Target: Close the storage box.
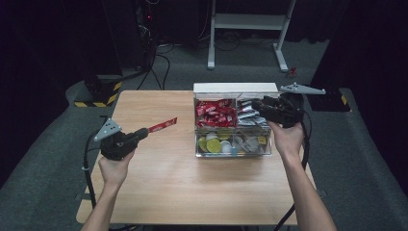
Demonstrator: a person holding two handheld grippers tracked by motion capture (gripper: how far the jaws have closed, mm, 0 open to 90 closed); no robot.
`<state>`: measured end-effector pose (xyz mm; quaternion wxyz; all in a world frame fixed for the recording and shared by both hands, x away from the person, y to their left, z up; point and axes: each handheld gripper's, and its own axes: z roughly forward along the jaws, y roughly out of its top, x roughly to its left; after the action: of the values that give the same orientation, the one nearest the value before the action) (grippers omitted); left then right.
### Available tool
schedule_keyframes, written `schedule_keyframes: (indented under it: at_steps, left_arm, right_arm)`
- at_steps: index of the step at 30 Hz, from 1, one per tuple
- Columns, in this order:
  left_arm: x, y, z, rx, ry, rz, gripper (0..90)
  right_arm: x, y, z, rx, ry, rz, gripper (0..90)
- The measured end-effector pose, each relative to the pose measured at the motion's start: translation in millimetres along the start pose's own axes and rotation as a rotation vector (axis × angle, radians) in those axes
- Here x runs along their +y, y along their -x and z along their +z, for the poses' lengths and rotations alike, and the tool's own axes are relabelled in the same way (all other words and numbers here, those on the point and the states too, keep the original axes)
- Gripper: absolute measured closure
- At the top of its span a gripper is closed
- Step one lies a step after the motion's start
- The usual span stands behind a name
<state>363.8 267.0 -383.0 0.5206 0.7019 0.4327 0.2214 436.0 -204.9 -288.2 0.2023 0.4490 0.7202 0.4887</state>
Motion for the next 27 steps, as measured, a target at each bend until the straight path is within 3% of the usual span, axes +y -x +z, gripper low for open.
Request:
schedule_keyframes:
  at_steps: [12, 27]
  left_arm:
    - [-10.7, 2.5, 16.6, 0.013, -0.049, 0.009, 87.1]
    - [-23.8, -0.1, 36.2, 0.019, -0.078, -0.021, 87.0]
  right_arm:
    - [-0.6, 0.4, -0.1, 0.004, 0.009, 0.003, 46.7]
    - [-0.3, -1.3, 0.5, 0.018, 0.011, 0.005, 46.5]
